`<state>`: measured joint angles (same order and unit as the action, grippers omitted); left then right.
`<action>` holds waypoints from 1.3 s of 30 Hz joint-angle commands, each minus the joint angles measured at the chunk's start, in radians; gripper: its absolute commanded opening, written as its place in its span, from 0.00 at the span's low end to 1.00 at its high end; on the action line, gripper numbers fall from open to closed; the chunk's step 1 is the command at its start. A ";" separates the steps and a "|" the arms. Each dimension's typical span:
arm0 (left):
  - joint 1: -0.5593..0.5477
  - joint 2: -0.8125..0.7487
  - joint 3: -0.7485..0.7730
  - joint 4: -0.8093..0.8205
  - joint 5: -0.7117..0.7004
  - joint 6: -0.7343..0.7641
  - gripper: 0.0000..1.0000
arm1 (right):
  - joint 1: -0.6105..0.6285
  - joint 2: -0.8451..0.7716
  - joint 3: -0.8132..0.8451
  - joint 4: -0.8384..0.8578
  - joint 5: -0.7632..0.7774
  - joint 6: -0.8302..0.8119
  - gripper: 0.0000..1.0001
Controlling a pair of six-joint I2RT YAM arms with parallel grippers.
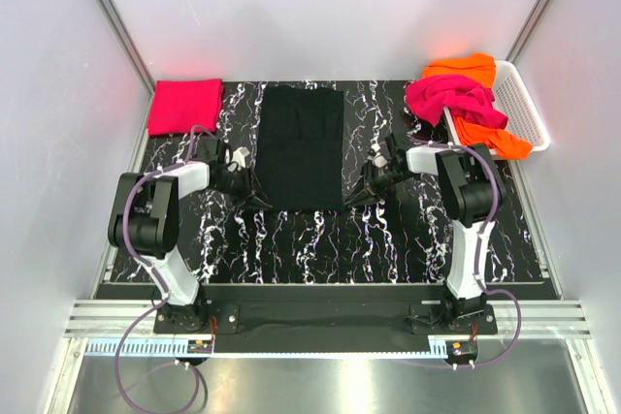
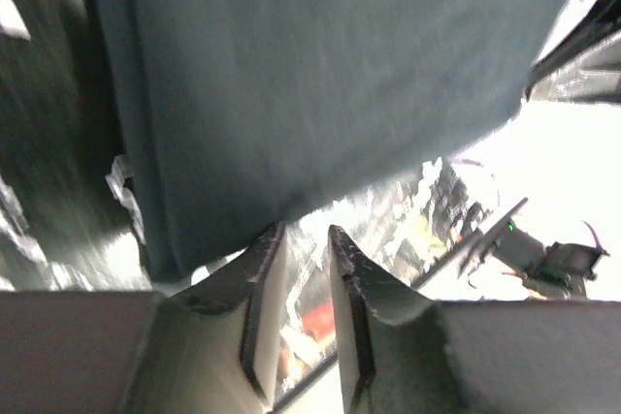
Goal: Fold and stack the t-shirts
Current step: Fold the tshirt
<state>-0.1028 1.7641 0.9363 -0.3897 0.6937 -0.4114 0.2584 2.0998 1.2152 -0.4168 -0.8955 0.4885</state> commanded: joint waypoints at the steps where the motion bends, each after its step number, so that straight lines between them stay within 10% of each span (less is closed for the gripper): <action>1: -0.005 -0.106 -0.001 -0.038 0.085 0.004 0.31 | 0.022 -0.136 0.024 -0.023 0.033 0.039 0.26; 11: 0.032 0.055 0.111 0.000 0.027 -0.040 0.30 | 0.199 0.107 0.322 -0.011 -0.036 0.116 0.29; 29: -0.080 -0.168 -0.318 0.115 0.003 -0.106 0.29 | 0.125 -0.112 -0.359 0.236 0.013 0.098 0.27; 39: -0.078 -0.194 -0.102 0.146 0.046 -0.132 0.41 | 0.047 -0.170 -0.119 0.213 -0.031 0.174 0.40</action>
<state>-0.1864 1.5139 0.7010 -0.3122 0.7284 -0.5350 0.3473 1.9007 0.9615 -0.2192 -0.9253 0.6254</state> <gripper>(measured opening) 0.423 0.391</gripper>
